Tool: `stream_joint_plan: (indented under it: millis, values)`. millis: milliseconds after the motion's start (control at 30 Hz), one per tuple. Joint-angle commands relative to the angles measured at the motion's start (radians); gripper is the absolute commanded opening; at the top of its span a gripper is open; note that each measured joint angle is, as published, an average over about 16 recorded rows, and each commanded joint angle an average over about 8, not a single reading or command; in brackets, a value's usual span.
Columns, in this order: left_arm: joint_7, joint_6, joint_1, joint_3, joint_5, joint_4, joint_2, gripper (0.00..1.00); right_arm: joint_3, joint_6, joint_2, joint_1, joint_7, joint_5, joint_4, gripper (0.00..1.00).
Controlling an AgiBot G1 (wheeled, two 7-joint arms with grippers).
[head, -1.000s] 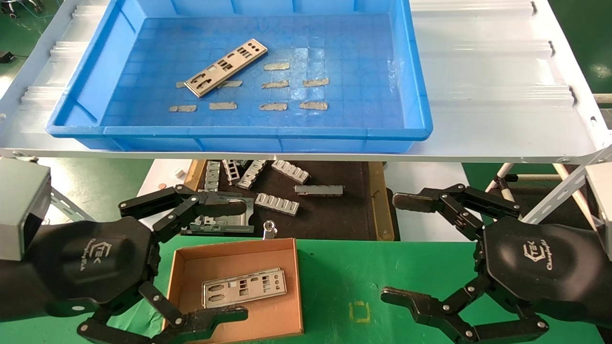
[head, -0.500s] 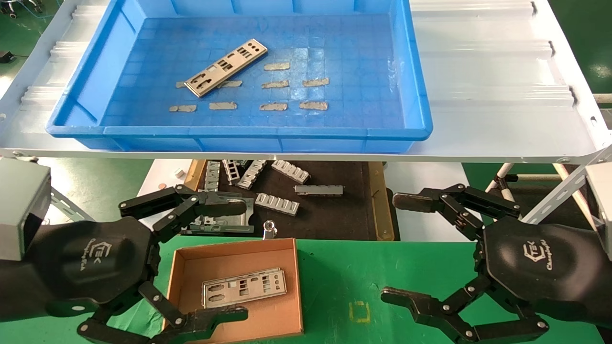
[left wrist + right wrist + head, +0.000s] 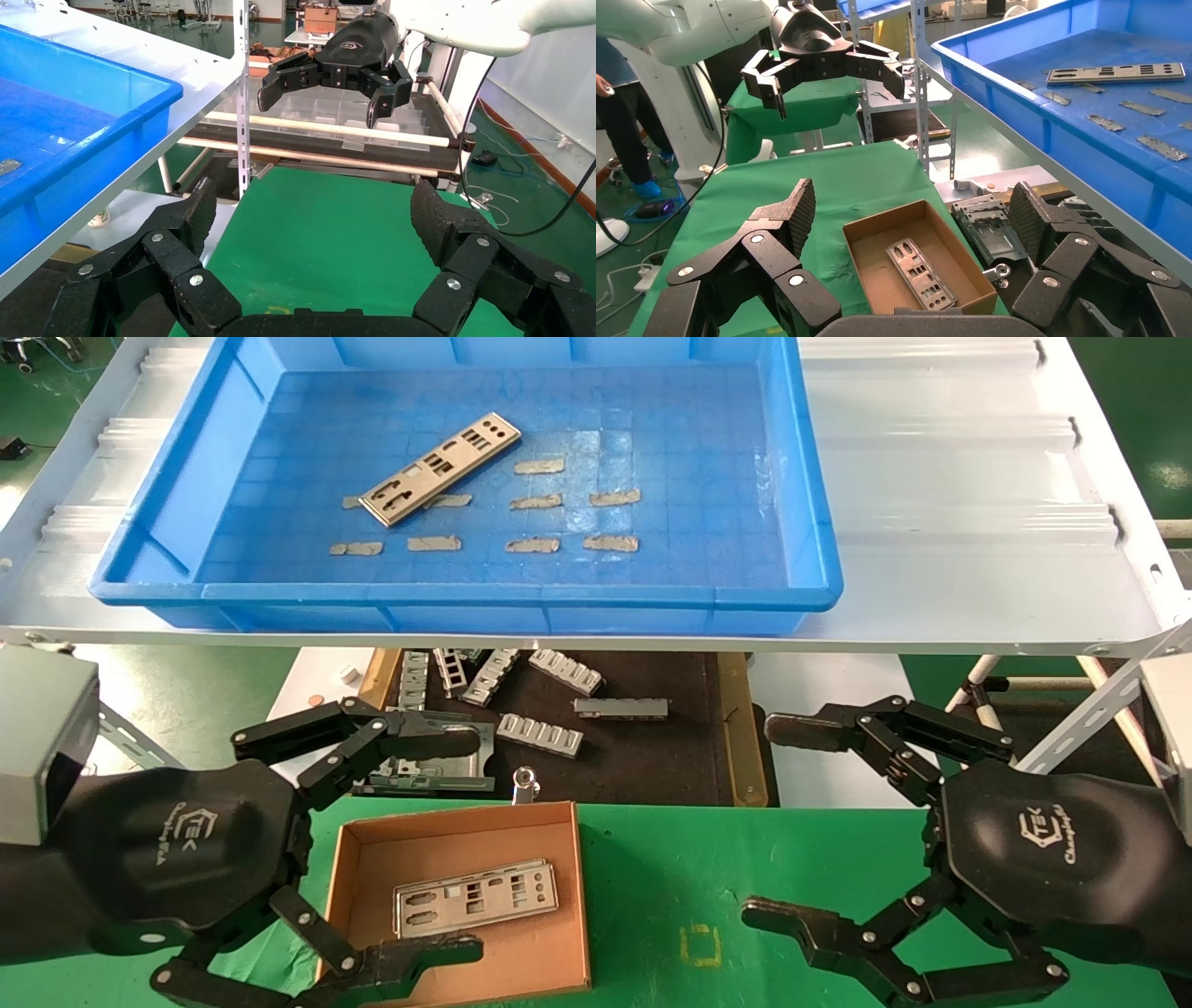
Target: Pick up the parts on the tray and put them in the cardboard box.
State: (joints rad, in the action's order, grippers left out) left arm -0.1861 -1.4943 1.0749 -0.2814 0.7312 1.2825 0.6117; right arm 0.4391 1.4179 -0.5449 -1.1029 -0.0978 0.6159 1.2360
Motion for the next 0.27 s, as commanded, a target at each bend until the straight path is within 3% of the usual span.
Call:
stream_joint_plan:
  millis: [33, 267]
  values:
    - [0.0, 0.0, 0.0, 0.0, 0.0, 0.0, 0.0, 1.0, 0.0, 0.0, 0.0, 0.0, 0.0, 0.0, 0.0, 1.0]
    - [0.0, 0.0, 0.0, 0.0, 0.0, 0.0, 0.0, 1.0, 0.0, 0.0, 0.0, 0.0, 0.0, 0.0, 0.0, 1.0]
